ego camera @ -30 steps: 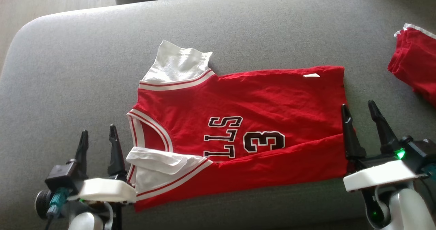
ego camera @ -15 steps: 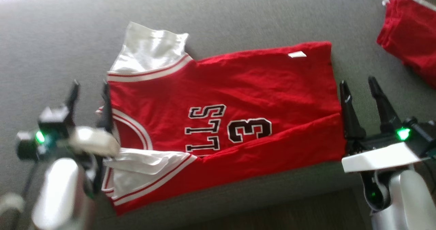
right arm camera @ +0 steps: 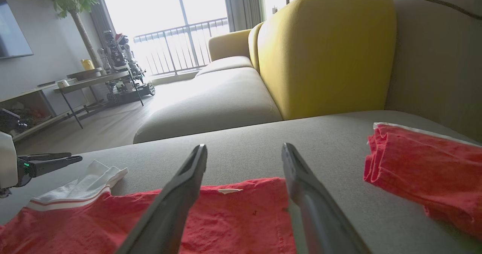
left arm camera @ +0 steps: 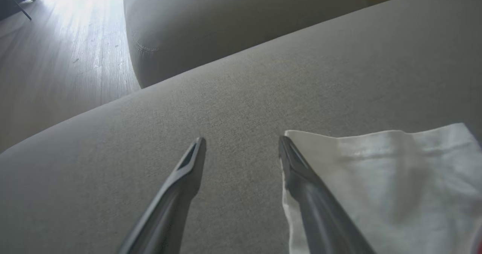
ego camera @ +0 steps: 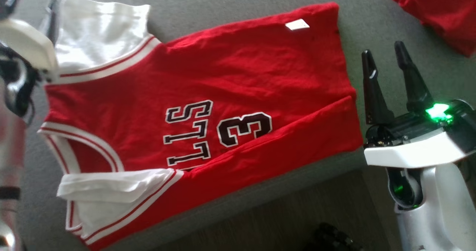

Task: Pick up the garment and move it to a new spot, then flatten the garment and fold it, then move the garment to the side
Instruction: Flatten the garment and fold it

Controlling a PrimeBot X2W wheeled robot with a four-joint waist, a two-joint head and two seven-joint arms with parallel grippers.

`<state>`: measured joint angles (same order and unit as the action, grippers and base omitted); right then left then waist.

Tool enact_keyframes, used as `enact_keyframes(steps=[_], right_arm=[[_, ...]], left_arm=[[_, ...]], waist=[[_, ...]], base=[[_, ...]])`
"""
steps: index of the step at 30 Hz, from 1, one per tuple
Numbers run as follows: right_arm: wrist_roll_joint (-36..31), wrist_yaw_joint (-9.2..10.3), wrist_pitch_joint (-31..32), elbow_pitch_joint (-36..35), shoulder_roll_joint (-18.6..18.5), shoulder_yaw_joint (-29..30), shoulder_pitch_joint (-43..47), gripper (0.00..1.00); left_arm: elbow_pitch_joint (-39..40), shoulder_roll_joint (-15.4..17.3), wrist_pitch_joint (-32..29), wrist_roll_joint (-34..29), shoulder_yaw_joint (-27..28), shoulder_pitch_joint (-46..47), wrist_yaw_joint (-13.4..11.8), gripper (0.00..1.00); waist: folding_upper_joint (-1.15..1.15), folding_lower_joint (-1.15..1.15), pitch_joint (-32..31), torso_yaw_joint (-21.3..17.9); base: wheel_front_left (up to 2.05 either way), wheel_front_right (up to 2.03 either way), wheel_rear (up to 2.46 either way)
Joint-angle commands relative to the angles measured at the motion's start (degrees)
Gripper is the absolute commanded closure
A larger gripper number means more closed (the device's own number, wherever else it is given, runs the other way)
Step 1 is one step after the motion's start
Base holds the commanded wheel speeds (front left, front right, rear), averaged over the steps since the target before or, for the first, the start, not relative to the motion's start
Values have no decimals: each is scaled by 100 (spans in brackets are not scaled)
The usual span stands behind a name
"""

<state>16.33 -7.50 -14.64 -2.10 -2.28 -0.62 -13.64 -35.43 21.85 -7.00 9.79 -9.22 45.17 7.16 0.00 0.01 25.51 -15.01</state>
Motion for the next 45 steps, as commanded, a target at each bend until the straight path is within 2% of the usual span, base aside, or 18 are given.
enact_keyframes(steps=[1, 9, 15, 16, 17, 22, 29, 38, 45], right_arm=[[97, 1, -36, -230, -60, -130, -116, 0], [266, 1, -36, -182, -60, -196, -170, 0], [312, 1, -36, -137, -60, -199, -195, 0], [312, 1, -36, -124, -60, -191, -194, 0], [309, 1, -36, -109, -60, -182, -192, 0], [267, 1, -36, -25, -60, -103, -161, 0], [-13, 1, -36, 388, -60, -11, -212, 0], [-234, 1, 36, 2244, -60, 408, -1134, 0], [-619, 1, 442, 3633, -60, 1042, -2136, 0]], left_arm=[[55, 448, -171, 111, -84, 343, 28, 0], [-189, 867, -557, 785, -867, 764, 32, 0], [-458, 973, -706, 901, -1066, 920, 32, 0], [-496, 971, -722, 905, -1110, 924, 32, 62], [-528, 976, -737, 909, -1160, 920, 32, 100], [-547, 966, -581, 994, -1307, 888, 32, 100], [-371, 764, 137, 1003, -1335, 874, -52, 100], [154, 277, 921, 1102, -1409, 445, -249, 100], [760, 4, 1147, 1159, -1512, -28, -455, 100]], waist=[[0, -1, 220, -222], [0, -1, 336, -391], [0, -1, 343, -459], [0, -1, 331, -460], [0, -1, 314, -457], [0, -1, 178, -360], [0, -1, -74, -23], [0, -1, -422, 649], [0, -1, -530, 1075]], base=[[0, 0, 0], [0, 0, 0], [0, 0, 0], [0, 0, 0], [0, 0, 0], [0, 0, 0], [0, 0, 0], [0, 0, 0], [0, 0, 0]])
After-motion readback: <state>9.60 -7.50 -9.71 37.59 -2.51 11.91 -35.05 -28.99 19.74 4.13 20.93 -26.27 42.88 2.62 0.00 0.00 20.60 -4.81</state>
